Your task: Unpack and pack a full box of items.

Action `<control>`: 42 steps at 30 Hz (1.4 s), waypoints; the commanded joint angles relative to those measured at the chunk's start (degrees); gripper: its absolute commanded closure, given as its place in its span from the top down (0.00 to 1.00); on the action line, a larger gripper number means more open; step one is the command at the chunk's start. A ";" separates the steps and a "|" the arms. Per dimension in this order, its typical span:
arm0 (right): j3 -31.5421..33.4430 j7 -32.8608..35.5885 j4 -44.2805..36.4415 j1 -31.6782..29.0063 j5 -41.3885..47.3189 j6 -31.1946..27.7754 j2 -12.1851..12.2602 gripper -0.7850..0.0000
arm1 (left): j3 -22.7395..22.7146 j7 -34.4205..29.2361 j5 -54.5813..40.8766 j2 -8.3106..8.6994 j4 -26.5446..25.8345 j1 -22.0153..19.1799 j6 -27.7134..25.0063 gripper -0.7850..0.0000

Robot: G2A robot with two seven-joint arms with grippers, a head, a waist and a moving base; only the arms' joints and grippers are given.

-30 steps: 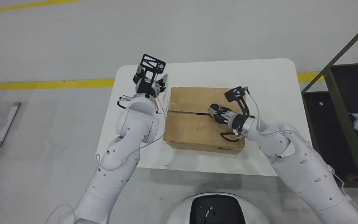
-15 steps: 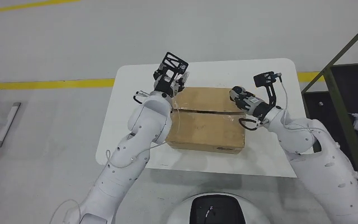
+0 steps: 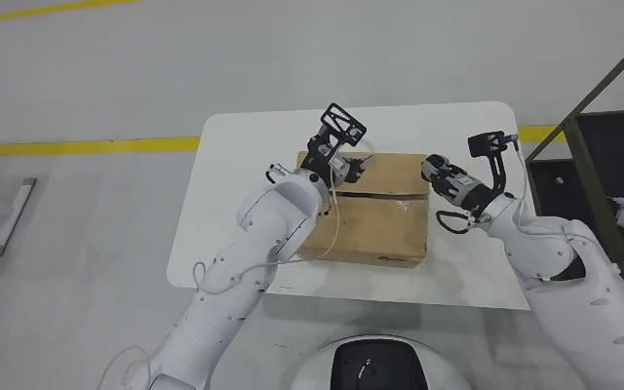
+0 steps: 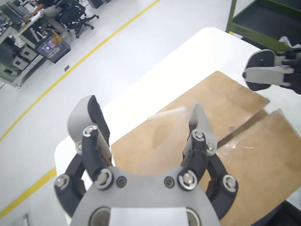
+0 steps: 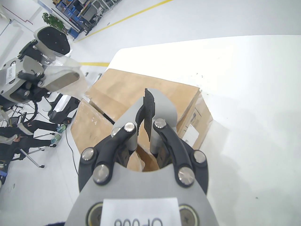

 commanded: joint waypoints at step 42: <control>6.89 9.50 1.94 3.02 27.50 3.02 0.91 1.00 | -24.55 -19.33 -12.93 3.46 -12.66 13.95 -4.37 1.00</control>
